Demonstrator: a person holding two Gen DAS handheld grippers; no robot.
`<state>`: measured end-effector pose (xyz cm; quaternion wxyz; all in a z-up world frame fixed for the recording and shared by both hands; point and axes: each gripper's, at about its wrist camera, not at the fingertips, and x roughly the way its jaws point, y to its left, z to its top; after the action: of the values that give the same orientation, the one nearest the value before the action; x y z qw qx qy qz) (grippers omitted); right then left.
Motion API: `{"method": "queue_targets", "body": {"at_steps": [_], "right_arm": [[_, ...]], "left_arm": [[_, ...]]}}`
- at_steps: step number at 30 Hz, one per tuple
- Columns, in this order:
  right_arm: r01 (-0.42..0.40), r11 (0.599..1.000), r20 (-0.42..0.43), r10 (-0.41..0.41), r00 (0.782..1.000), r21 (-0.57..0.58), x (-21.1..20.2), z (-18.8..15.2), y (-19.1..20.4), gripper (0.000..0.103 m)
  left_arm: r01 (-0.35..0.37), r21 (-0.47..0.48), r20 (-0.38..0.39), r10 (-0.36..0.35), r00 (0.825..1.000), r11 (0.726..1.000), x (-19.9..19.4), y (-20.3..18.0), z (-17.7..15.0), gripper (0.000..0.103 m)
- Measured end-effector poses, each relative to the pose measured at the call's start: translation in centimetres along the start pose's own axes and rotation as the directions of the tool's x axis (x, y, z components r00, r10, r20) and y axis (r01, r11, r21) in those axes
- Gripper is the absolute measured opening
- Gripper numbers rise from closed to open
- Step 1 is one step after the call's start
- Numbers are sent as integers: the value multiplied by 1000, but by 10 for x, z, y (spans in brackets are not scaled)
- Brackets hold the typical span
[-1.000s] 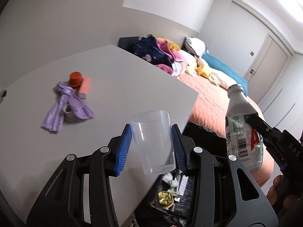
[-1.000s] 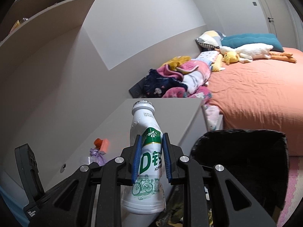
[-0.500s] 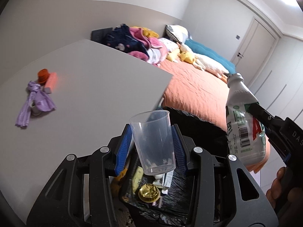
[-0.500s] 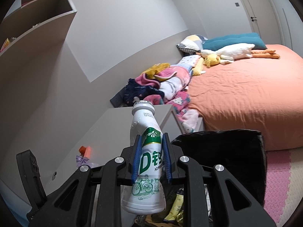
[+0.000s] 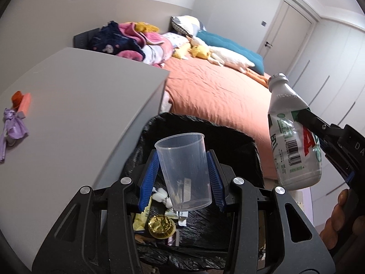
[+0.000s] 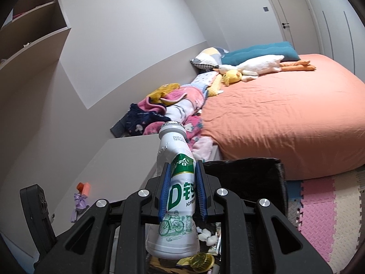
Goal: Collect trash
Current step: 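Carry the clear cup and white bottle over the bin, then open both tools to drop the cup and bottle into the bin, then move both tools back to the table toward the purple bag and pink box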
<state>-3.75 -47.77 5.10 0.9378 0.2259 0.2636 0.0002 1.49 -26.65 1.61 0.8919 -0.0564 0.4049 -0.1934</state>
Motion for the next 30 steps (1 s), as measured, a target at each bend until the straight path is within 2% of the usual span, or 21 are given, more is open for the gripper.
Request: {"method": "queue_targets", "body": {"at_steps": [13,14,15,16,17,18,22,30], "right_arm": [[59,998,-8,-59,998,6,-2,-4,-17,25],[81,997,-14,-81,997,-6,-1,-3,-16,27],[100,995,-19,-100,995,-14,1,-3,-14,32],[119,993,-22,-119,993,-16,2,-3,-14,52],[137,990,-11,-137,990,-14,2,-3,-14,67],[150,989,1,-150,989,-13,0,-3,-16,69],[166,986,6,-166,986,-1,0,-3,-19,72],[158,987,-2,-158,987,-14,4,-5,-15,74]], "left_arm": [[25,47,-74,-22,997,999,22,-12,-7,44],[25,59,-98,-19,995,998,26,-14,-7,56],[15,58,-107,-9,994,998,27,-14,-8,85],[7,47,-101,-2,995,999,26,-14,-8,96],[12,40,-86,-9,996,999,26,-12,-7,97],[11,41,-80,-8,997,999,24,-11,-6,97],[-28,54,-61,32,998,998,20,-6,-4,97],[-29,58,-43,32,999,998,12,-3,-3,97]]}}
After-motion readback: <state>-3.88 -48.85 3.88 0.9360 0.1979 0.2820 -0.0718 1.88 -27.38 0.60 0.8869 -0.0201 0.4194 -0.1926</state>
